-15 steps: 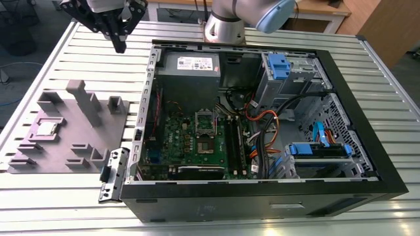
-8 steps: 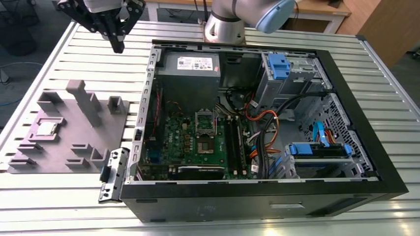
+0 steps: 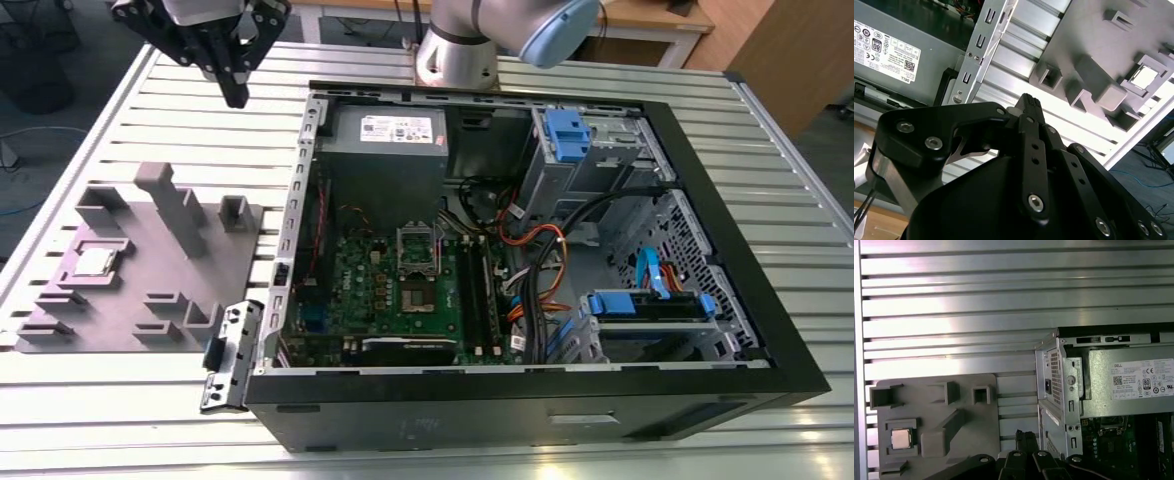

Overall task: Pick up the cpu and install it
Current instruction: 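Reach for the cpu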

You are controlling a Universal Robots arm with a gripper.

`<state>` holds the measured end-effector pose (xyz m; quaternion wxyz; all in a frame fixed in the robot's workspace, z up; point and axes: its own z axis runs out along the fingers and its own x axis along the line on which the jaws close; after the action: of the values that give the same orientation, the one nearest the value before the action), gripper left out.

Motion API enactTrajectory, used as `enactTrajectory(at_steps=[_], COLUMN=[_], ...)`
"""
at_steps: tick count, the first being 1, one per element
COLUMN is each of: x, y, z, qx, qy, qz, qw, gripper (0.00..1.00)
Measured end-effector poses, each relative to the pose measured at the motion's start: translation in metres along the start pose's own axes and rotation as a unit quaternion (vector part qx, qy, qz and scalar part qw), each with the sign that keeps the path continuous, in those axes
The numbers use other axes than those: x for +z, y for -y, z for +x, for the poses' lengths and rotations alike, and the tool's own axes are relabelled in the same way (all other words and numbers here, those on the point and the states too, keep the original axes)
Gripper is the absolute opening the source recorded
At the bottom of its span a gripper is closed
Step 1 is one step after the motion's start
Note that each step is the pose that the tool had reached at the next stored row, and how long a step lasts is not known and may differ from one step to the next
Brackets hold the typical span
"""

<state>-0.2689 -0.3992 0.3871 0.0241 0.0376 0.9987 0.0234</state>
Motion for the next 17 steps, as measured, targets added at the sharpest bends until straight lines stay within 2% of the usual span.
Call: enactTrajectory(at_steps=[8, 17], x=[-0.0003, -0.0004], y=[0.0005, 0.0006], z=[0.0061, 0.0077], qx=[0.000, 0.000], qy=[0.0001, 0.0001], qz=[0.0000, 0.0000], qw=[1.00000, 1.00000], gripper=[0.11, 0.11])
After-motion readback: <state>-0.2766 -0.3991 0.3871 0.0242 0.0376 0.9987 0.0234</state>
